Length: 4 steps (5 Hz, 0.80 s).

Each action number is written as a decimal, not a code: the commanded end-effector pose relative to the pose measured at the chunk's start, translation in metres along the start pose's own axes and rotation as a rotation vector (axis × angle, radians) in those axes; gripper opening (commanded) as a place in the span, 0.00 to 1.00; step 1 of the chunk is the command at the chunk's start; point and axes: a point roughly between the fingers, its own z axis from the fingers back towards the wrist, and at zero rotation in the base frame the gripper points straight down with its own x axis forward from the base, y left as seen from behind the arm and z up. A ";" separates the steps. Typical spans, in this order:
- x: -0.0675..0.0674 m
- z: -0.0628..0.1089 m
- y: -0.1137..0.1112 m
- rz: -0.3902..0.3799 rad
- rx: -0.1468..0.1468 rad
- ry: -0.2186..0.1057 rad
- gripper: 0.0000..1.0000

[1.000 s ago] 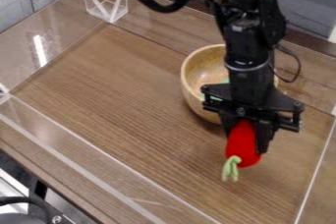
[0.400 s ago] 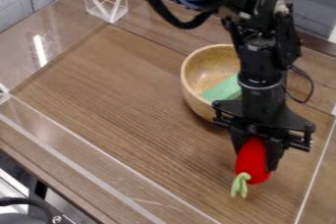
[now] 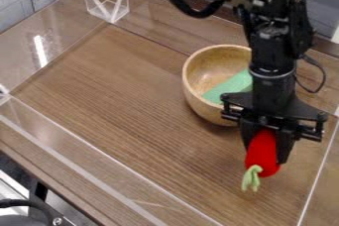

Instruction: Move the red object to the right side of the table

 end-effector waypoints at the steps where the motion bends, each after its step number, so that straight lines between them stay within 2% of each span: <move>1: 0.007 0.013 -0.006 -0.047 -0.008 -0.027 0.00; 2: 0.004 0.016 -0.009 -0.091 -0.007 -0.011 0.00; 4: 0.000 0.005 -0.002 -0.013 -0.010 -0.018 0.00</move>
